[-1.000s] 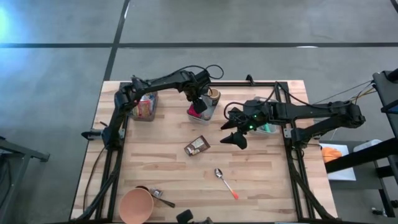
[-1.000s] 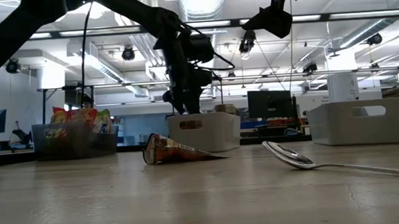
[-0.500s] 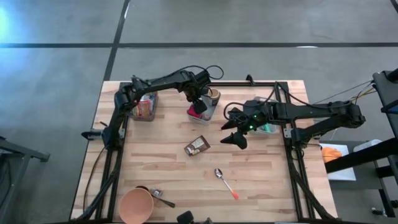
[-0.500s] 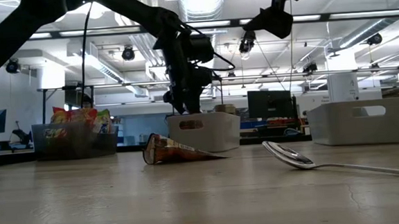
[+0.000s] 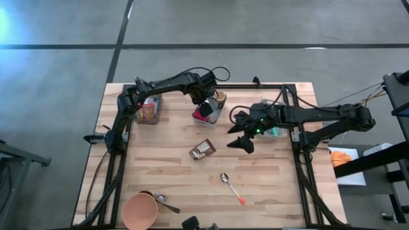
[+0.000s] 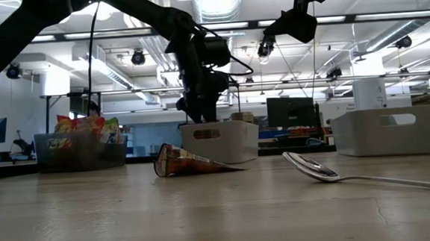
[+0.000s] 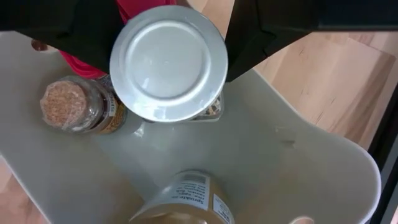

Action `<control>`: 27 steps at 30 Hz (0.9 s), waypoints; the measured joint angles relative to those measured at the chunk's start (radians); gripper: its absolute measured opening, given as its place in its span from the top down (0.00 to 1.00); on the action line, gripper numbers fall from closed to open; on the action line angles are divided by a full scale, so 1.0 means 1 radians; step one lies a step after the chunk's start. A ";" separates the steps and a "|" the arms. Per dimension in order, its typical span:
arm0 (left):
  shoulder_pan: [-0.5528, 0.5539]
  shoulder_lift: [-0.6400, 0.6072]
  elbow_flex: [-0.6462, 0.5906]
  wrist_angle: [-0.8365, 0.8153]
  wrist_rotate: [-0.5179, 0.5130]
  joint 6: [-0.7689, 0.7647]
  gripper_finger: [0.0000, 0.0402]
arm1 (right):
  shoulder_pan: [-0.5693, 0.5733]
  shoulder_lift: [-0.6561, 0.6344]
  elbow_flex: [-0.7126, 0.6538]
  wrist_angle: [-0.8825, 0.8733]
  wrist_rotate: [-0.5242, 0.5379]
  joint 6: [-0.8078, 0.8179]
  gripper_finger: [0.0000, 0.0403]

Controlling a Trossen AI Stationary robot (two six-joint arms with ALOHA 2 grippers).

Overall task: Pick & Place Food Item
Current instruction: Put the white seasoning bottle into the left gray bin, then put the orange seasoning pack into the left gray bin

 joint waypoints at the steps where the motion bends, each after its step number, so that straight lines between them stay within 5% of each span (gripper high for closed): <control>1: 0.000 0.000 0.000 0.001 0.000 0.000 0.40 | 0.000 0.000 -0.002 0.000 0.000 0.000 0.06; 16: 0.001 -0.021 0.073 -0.070 0.004 -0.030 0.39 | 0.000 0.000 -0.010 0.010 0.000 0.001 0.06; 27: -0.011 -0.170 0.093 -0.168 0.043 -0.083 0.39 | 0.000 0.000 -0.010 0.039 0.001 -0.082 0.06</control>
